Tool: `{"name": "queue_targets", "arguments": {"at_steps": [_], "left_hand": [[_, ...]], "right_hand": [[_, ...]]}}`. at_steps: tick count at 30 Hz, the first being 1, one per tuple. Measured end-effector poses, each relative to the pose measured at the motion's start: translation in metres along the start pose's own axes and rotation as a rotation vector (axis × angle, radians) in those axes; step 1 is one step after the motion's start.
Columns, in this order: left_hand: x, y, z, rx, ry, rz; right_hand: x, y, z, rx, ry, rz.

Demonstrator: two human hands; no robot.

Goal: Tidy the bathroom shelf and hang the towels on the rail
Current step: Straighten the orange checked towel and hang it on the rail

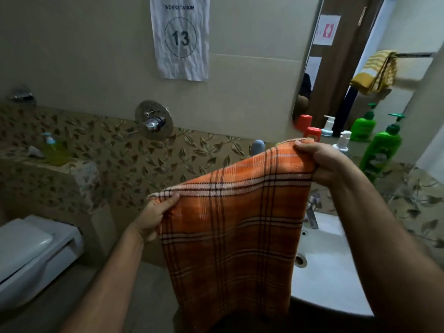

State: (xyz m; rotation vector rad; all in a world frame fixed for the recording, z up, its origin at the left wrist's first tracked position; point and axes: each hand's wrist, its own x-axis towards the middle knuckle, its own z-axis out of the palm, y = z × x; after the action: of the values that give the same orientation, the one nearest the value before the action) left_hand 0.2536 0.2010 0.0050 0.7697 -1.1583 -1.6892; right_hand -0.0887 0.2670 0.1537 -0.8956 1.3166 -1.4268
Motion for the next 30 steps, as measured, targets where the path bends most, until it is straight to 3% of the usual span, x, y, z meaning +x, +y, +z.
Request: {"name": "queue_targets", "arguments": {"at_steps": [3, 5, 8, 11, 14, 17, 21, 23, 26, 29, 30], "left_hand": [[0.012, 0.036, 0.022, 0.009, 0.108, 0.038], [0.018, 0.046, 0.034, 0.025, 0.104, 0.014], [0.018, 0.040, 0.039, 0.092, 0.080, -0.058], [0.010, 0.034, 0.031, 0.157, 0.086, -0.100], [0.010, 0.048, 0.020, 0.137, 0.054, -0.122], [0.011, 0.067, 0.020, 0.052, 0.006, -0.097], [0.007, 0.073, 0.022, 0.069, -0.035, -0.112], [0.006, 0.069, 0.014, 0.040, -0.067, -0.077], [0.005, 0.067, -0.004, -0.214, -0.205, 0.037], [0.004, 0.032, -0.021, -0.438, -0.478, -0.158], [0.002, 0.017, -0.026, -0.423, -0.472, -0.210]], "right_hand": [[-0.001, -0.013, -0.026, 0.106, -0.264, -0.198], [-0.003, 0.021, -0.043, 0.042, -0.428, -0.126], [-0.013, 0.100, -0.047, -0.067, -0.332, 0.071], [-0.012, 0.121, -0.043, -0.088, -0.180, 0.127], [-0.012, 0.092, -0.045, 0.001, -0.280, 0.059], [-0.022, 0.086, -0.046, 0.321, -0.567, -0.007], [-0.034, 0.108, -0.040, 0.049, -0.378, 0.010], [-0.040, 0.105, -0.029, 0.093, -0.359, -0.010], [-0.035, 0.084, -0.014, 0.253, -0.298, -0.101], [-0.026, 0.074, -0.002, 0.264, -0.248, -0.113], [-0.021, 0.077, -0.001, 0.246, -0.221, -0.083]]}}
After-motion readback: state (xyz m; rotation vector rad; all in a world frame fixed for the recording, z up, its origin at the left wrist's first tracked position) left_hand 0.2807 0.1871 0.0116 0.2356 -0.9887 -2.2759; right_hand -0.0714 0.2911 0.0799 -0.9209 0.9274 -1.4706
